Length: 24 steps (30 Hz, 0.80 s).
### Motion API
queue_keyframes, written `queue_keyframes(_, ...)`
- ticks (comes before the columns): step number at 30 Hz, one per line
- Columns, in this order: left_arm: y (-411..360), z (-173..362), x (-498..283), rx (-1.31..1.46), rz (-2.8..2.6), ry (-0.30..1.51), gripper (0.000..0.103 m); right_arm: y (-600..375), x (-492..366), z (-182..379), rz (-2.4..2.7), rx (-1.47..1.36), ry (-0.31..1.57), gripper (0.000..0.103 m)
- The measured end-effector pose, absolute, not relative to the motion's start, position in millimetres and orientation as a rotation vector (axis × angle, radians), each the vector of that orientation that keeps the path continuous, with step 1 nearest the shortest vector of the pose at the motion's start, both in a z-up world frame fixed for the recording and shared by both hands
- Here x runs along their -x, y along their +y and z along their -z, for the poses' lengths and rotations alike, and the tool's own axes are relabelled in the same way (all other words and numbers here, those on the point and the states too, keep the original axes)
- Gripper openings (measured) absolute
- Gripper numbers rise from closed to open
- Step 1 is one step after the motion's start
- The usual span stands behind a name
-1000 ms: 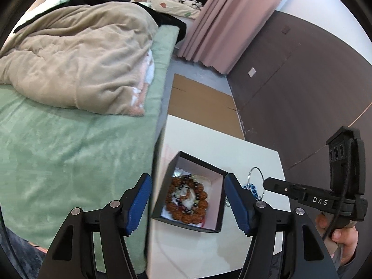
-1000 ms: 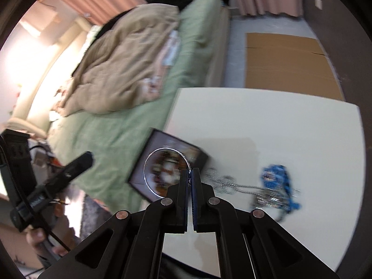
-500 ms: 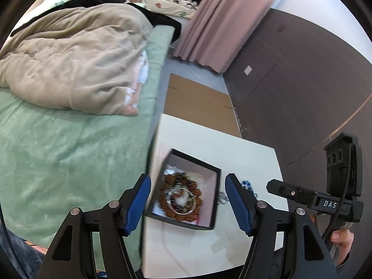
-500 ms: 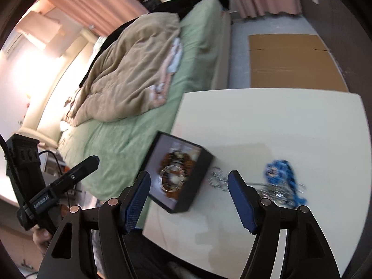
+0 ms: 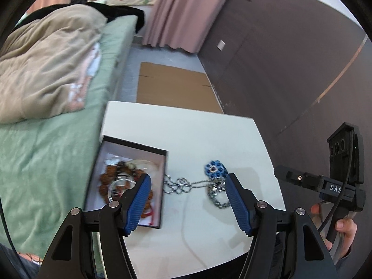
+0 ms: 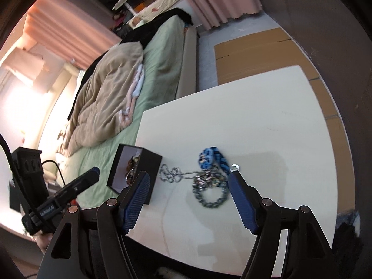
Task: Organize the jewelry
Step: 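Carry the silver bangle into the black box and open the right tool, then grasp the silver skull pendant chain from the pile with the left tool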
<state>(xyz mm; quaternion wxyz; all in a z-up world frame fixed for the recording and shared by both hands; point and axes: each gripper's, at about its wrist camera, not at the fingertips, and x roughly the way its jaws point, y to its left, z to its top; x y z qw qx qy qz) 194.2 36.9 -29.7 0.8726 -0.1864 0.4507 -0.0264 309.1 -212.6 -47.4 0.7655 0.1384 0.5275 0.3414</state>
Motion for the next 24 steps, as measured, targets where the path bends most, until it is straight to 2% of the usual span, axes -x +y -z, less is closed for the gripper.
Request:
queue_keyframes(4,10.0,35.8,-205.8,0.322,0.081,0.973,0.065,-234.4,-308.0,64.1,-0.736,-0.385,1.128,0.071)
queue_keyframes(6,-3.9,40.1,-212.2,0.282,0.101,0.991,0.057,-243.8,-307.0,74.0,-0.703,-0.406,1.154,0.071)
queue_keyframes(8,-17.7,47.4,-219.2,0.260,0.139,1.020,0.044,-251.5,-307.3,79.3,-0.676,-0.414,1.170,0.071)
queue_keyframes(11,-37.6,60.5,-227.7,0.215,0.170,1.049,0.036,-266.9,-312.4,85.5,-0.642,-0.461,1.177,0.071)
queue_keyframes(16,-62.6,80.8,-239.7,0.144,0.199,1.089,0.029,-285.4,-317.4,92.0,-0.609,-0.487,1.181,0.071)
queue_keyframes(24,-85.2,108.9,-260.2,0.040,0.198,1.127,0.029,-306.4,-324.0,98.8,-0.571,-0.522,1.183,0.071)
